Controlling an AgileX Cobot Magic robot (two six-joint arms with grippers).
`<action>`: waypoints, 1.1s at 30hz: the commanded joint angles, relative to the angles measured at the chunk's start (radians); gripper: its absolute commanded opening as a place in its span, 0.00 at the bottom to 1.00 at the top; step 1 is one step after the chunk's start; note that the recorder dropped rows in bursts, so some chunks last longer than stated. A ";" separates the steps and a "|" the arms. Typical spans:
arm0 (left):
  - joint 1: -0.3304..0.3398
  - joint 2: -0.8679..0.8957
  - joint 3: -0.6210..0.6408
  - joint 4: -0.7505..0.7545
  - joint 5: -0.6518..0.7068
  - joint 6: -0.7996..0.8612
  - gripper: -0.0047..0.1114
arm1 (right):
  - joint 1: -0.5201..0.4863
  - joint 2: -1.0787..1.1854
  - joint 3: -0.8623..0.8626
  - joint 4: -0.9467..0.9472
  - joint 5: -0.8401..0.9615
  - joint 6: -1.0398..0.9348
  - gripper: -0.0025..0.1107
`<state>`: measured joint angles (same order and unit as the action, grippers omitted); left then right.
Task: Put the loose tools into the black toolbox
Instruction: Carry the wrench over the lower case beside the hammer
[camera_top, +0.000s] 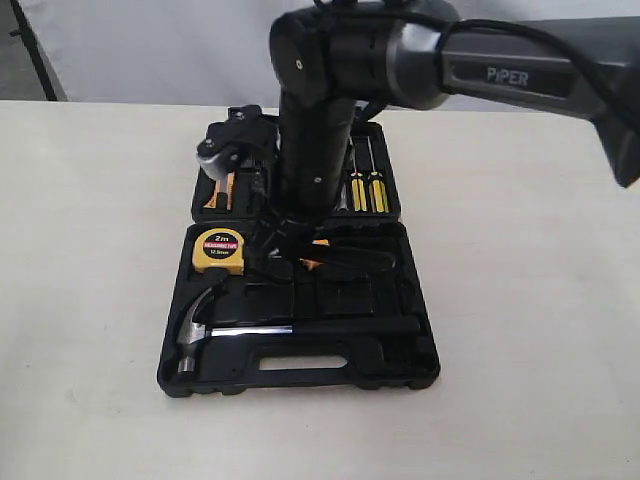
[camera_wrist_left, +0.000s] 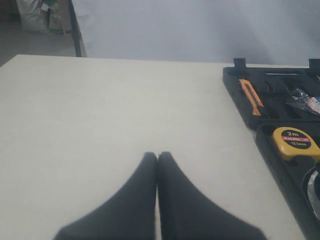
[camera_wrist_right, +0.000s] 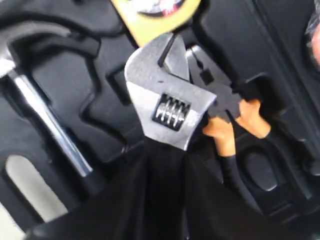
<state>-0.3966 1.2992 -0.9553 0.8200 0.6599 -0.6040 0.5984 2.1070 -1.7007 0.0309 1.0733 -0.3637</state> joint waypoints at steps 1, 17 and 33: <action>0.003 -0.008 0.009 -0.014 -0.017 -0.010 0.05 | -0.004 -0.018 0.102 -0.031 -0.132 -0.025 0.02; 0.003 -0.008 0.009 -0.014 -0.017 -0.010 0.05 | -0.004 -0.024 0.153 0.038 -0.152 -0.023 0.45; 0.003 -0.008 0.009 -0.014 -0.017 -0.010 0.05 | -0.175 0.048 0.034 0.346 0.088 -0.257 0.49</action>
<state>-0.3966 1.2992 -0.9553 0.8200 0.6599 -0.6040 0.4149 2.1398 -1.6718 0.3702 1.1788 -0.5948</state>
